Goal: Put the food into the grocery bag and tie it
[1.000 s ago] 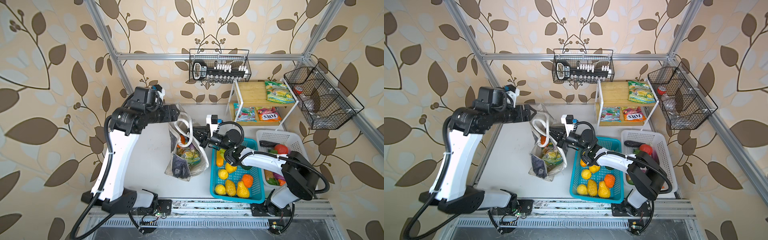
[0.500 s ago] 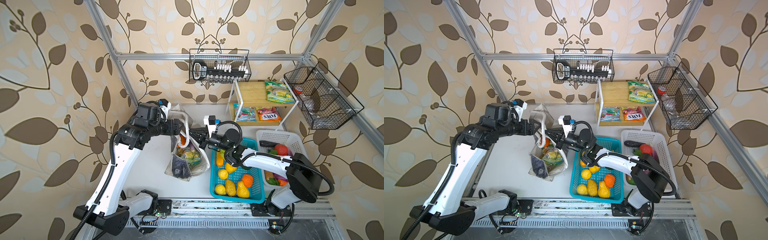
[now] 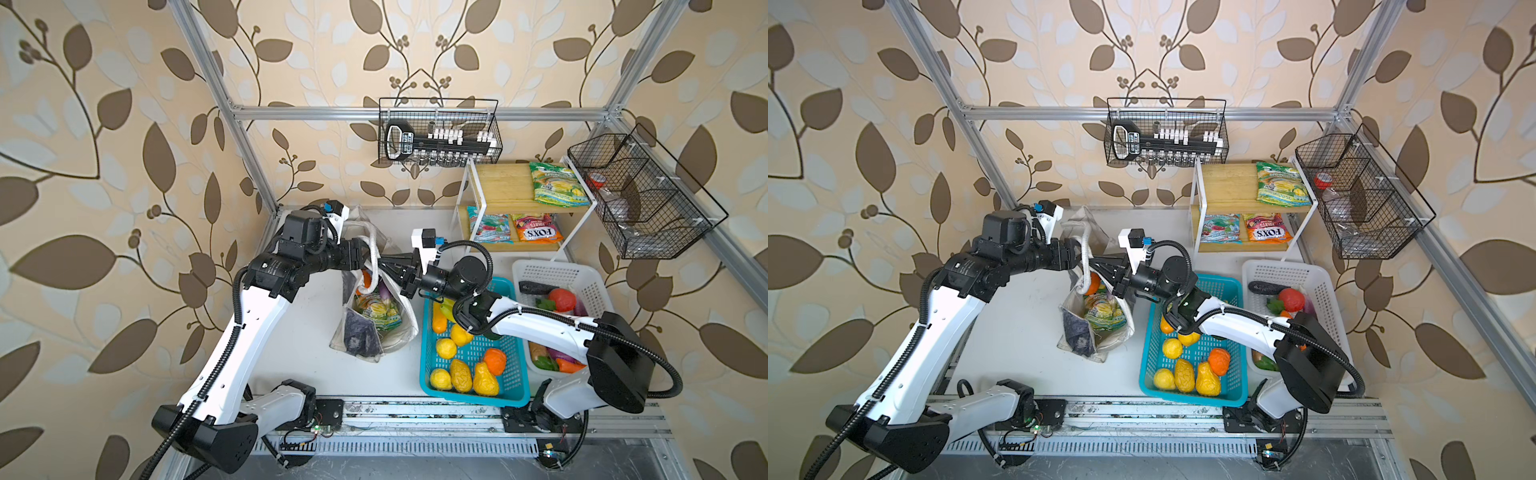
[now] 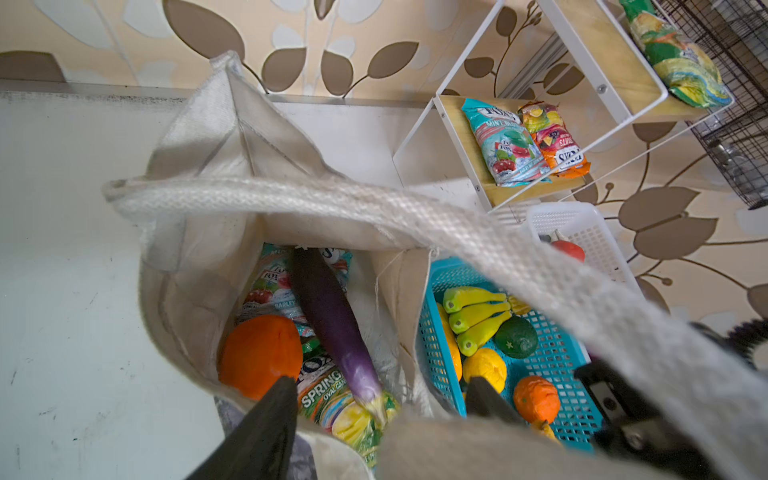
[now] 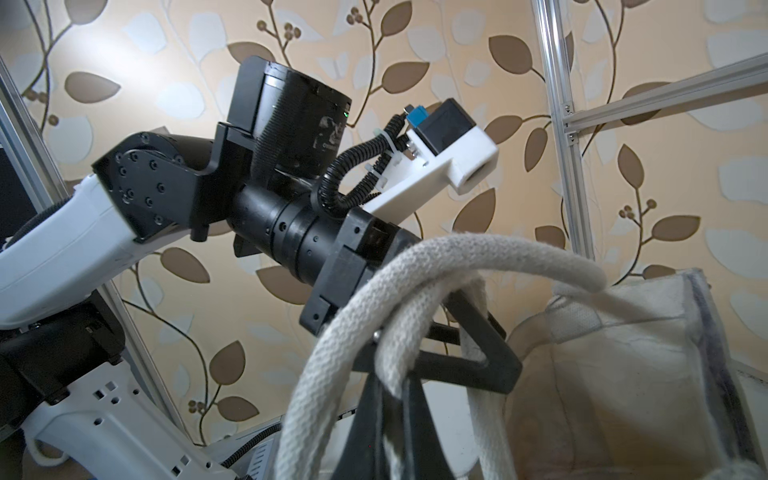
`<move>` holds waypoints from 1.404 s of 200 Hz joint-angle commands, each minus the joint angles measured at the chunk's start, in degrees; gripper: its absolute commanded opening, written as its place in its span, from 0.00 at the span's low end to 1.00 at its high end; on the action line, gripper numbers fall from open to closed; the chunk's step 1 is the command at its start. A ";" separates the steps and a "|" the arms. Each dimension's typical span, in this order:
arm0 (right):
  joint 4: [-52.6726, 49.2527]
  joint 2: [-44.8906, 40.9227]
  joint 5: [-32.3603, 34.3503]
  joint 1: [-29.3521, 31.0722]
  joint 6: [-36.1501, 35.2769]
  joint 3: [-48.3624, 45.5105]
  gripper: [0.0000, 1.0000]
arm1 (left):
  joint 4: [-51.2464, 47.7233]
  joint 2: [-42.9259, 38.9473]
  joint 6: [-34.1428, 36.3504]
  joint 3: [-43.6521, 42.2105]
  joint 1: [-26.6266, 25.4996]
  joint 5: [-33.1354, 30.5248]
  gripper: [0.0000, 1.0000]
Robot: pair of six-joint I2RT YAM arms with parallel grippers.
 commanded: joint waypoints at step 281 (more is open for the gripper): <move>-39.35 -14.97 9.47 -10.31 -8.31 2.64 1.00 | 23.03 -2.01 -6.54 -0.60 0.66 4.82 0.00</move>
